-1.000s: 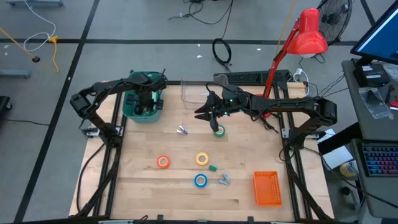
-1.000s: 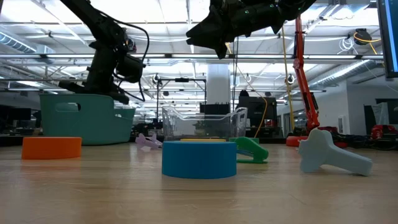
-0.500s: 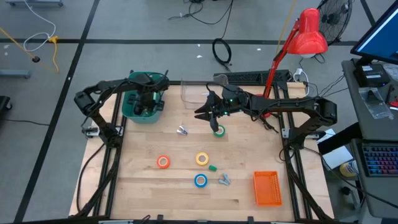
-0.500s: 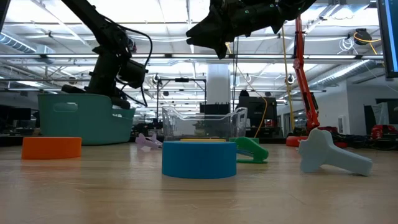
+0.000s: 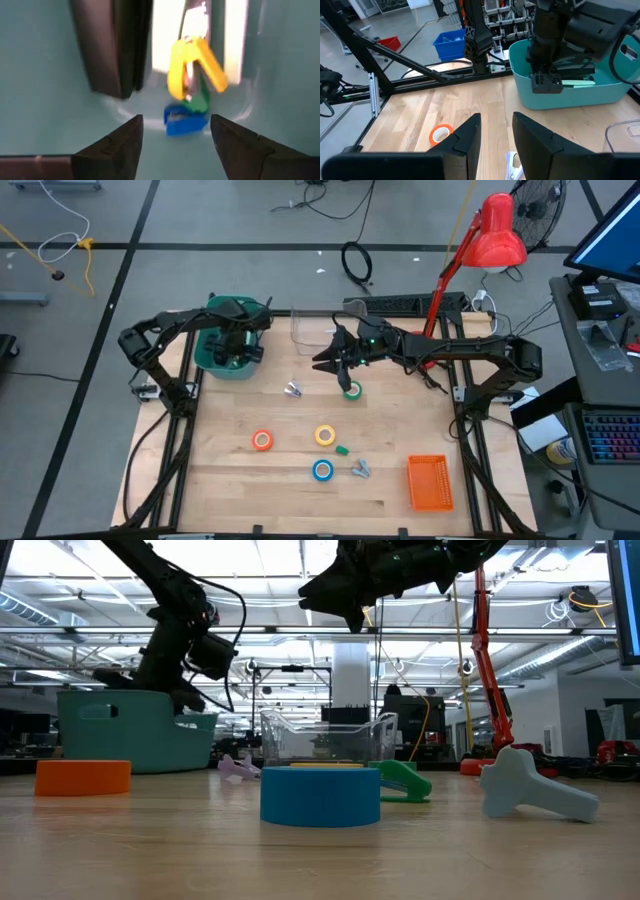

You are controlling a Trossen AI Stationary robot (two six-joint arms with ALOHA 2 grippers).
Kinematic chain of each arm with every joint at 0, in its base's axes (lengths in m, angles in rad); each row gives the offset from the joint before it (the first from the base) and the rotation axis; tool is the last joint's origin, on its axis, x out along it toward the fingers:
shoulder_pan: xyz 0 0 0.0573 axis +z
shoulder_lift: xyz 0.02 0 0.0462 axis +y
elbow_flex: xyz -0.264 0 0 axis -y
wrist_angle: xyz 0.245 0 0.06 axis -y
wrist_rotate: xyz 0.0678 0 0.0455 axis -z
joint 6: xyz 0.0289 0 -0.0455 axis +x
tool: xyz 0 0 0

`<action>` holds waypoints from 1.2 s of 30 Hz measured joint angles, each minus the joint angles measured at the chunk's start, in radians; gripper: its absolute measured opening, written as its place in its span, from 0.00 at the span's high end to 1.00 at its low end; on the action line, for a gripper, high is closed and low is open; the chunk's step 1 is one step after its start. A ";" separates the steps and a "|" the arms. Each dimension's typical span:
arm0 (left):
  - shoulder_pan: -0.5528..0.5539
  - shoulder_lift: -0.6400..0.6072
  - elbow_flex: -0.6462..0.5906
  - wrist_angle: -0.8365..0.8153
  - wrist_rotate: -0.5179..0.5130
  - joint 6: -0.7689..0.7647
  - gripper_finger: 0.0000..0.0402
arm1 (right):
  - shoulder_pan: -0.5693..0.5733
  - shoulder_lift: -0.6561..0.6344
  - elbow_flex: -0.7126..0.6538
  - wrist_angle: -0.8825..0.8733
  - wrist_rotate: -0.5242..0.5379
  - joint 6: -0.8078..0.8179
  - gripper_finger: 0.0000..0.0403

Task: Pick and place Stapler, Stapler remover, tape
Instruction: Put the small green stapler into the green bin

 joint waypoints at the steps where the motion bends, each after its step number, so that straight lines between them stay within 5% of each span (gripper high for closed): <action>1: -0.003 -0.003 0.004 -0.016 0.002 -0.012 0.39 | 0.000 0.000 0.000 0.000 0.000 0.000 0.74; 19: -0.110 -0.310 0.027 -0.007 0.004 -0.176 0.34 | -0.001 0.000 0.000 -0.006 0.000 -0.001 0.74; 25: -0.272 -0.475 0.027 0.135 -0.016 -0.178 0.34 | -0.001 0.000 0.000 -0.120 -0.001 -0.026 0.74; 31: -0.487 -0.537 0.028 0.305 -0.173 -0.110 0.34 | 0.005 0.000 0.000 -0.252 -0.012 -0.027 0.74; 36: -0.656 -0.531 0.016 0.376 -0.317 -0.039 0.34 | 0.011 0.000 0.000 -0.391 -0.180 -0.035 0.74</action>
